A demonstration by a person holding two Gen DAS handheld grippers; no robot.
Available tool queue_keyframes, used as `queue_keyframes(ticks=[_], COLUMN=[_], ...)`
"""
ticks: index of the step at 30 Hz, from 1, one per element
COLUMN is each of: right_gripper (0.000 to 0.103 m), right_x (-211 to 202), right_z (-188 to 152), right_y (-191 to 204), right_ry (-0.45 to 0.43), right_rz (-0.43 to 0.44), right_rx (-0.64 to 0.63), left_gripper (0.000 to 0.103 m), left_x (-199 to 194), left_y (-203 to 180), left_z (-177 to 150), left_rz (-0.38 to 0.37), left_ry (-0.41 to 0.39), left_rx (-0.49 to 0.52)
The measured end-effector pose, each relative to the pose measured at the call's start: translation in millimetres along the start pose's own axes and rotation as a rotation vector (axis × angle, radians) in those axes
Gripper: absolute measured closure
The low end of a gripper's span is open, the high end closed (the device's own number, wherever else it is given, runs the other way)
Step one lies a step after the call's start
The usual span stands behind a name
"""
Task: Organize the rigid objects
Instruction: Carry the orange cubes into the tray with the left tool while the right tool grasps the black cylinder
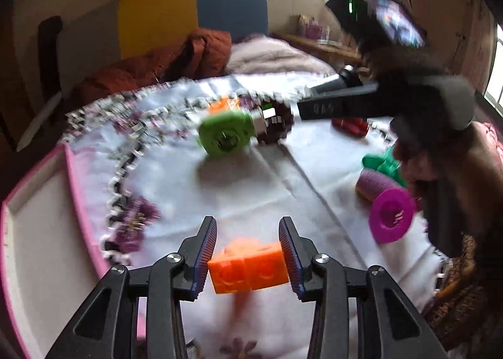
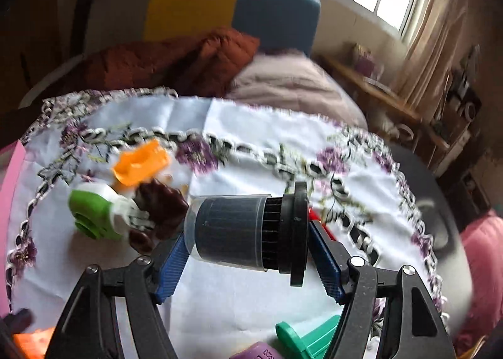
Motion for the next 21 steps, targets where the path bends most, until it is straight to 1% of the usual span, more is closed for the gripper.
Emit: queue_keyframes(ticks=[2,4,8,12,15,21], right_gripper=[0.031,0.031,0.031,0.031,0.031,0.03], right_x=[-16.1,-28.3,-46.0,-57.9,-64.5,-69.1], right_z=[6.4,9.9,12.0,11.2,6.7,2.7], right_y=[3.2,8.2,24.6,41.2,51.0,60.3], right_ry=[-0.082,-0.136,-0.205,-0.247,-0.259,-0.256], right_rz=[-0.008,0.005,0.051,0.092,0.128,0.183], right_rx=[-0.016,-0.03,-0.073,-0.124,-0.149,-0.175], left_gripper=[0.064,0.064,0.064,0.064,0.064,0.064], left_x=[-20.9,-39.3,-66.7,-76.4,-72.6,-59.2], left_y=[6.7,19.8,62.6,111.9,159.0,222.5], left_z=[3.4,5.7,5.2,-4.2,-9.8,-14.2], left_rz=[0.006,0.026,0.091,0.182,0.236,0.364], left_ry=[-0.04,-0.07,-0.105,-0.09,-0.045,0.007], left_rx=[-0.009,-0.037,-0.131,-0.227,-0.331,-0.388])
Point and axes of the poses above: each gripper's, at about its wrist camera, not at the fingertips, and x roughly the way its jaws point, y to its left, z to its top, the point moved 4 cm from there along x, roughly the way its jaws point, and after that the axes turned 5 degrees about -z, right-handed, at the moved point
